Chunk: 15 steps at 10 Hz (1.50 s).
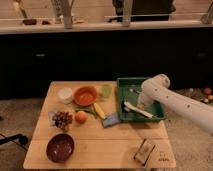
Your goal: Place brush in table surface
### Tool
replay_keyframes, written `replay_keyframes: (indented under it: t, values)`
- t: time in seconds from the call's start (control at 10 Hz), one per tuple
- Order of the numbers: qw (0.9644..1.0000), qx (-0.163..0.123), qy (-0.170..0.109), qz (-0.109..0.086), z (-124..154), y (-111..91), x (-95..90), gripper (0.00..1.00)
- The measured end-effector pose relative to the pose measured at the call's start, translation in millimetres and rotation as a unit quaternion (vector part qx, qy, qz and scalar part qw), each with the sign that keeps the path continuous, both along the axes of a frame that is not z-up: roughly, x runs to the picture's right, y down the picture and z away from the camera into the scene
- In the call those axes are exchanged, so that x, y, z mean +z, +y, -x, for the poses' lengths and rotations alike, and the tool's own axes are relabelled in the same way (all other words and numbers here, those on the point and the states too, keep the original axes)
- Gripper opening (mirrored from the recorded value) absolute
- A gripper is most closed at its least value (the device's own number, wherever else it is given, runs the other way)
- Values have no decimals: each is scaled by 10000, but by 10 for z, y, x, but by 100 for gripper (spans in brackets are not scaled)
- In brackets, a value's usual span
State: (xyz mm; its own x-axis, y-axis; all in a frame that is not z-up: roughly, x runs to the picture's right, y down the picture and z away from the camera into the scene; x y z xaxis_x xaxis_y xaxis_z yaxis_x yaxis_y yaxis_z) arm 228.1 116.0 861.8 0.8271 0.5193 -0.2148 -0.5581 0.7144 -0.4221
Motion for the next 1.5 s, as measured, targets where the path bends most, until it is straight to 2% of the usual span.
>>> replay_keyframes:
  t: [0.4, 0.6, 1.0, 1.1, 1.2, 1.5]
  values:
    - [9997, 175, 93, 137, -70, 97, -44, 80]
    - [9994, 230, 131, 224, -90, 174, 20, 80]
    - [9967, 359, 169, 708, -152, 441, 303, 79]
    - [9962, 377, 154, 775, -149, 462, 333, 76]
    - [9954, 406, 150, 851, -174, 479, 354, 67]
    - [9944, 378, 102, 985, -173, 496, 383, 36]
